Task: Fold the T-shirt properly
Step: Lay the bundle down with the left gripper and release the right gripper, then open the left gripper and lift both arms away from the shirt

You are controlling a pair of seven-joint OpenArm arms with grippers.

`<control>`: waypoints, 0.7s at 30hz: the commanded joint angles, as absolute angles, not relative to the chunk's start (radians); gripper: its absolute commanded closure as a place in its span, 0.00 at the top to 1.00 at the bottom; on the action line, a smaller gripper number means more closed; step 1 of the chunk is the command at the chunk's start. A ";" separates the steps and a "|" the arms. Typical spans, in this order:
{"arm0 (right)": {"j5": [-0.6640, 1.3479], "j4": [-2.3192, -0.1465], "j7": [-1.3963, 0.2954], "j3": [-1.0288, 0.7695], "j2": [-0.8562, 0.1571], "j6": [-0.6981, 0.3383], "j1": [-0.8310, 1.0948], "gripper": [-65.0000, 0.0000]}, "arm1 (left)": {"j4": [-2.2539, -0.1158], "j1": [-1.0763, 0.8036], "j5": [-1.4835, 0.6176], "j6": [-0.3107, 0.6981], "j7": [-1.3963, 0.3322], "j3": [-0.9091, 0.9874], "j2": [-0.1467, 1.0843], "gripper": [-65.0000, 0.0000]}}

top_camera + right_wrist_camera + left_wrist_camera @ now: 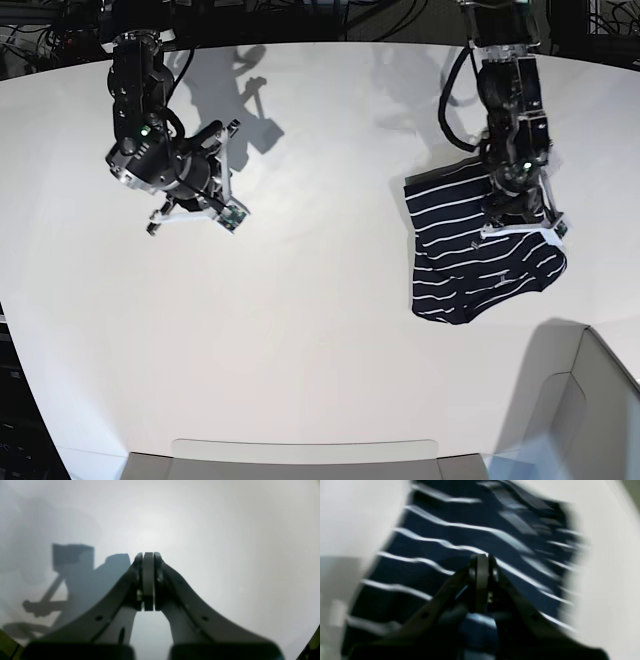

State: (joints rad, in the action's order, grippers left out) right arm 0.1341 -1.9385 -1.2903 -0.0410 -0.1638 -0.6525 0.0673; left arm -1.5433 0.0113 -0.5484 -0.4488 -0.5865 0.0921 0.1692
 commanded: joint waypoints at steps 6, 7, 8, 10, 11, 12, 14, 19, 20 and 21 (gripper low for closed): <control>0.139 -2.005 -1.279 -0.079 -0.223 -0.657 0.113 0.01 | -1.311 0.039 -0.547 -0.423 -0.364 -0.012 0.182 0.00; 0.139 -2.009 -1.279 -0.079 -0.234 -0.657 0.119 0.01 | -1.280 0.039 -0.547 -0.407 -0.343 -0.018 0.182 0.00; 0.139 -2.012 -1.279 -0.079 -0.246 -0.657 0.127 0.01 | -1.259 0.039 -0.547 -0.389 -0.323 -0.021 0.182 0.00; 0.139 -2.028 -1.279 -0.079 -0.257 -0.657 0.136 0.01 | -1.265 0.035 -0.547 -0.377 -0.291 -0.015 0.182 0.00; 0.137 -2.032 -1.279 -0.081 -0.259 -0.657 0.143 0.01 | -1.288 0.031 -0.547 -0.377 -0.282 -0.015 0.182 0.00; 0.127 -2.043 -1.279 -0.081 -0.262 -0.657 0.148 0.01 | -1.334 0.013 -0.547 -0.378 -0.269 -0.012 0.183 0.00; 0.090 -2.058 -1.279 -0.081 -0.265 -0.657 0.154 0.01 | -1.440 -0.039 -0.545 -0.378 -0.248 0.021 0.194 0.00; -0.015 -2.066 -1.277 -0.081 -0.262 -0.664 0.170 0.01 | -1.761 -0.183 -0.545 -0.378 -0.231 0.068 0.196 0.00; -0.024 -2.068 -1.274 -0.081 -0.262 -0.665 0.177 0.01 | -1.801 -0.213 -0.545 -0.375 -0.231 0.068 0.197 0.00; -0.030 -2.068 -1.256 -0.081 -0.262 -0.665 0.186 0.01 | -1.834 -0.248 -0.545 -0.371 -0.229 0.070 0.197 0.00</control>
State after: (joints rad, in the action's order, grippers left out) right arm -0.0303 -2.0487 -1.2602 -0.0765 -0.2539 -0.6544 0.1947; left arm -1.8309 -0.2462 -0.5495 -0.3733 -0.2333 0.0677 0.1974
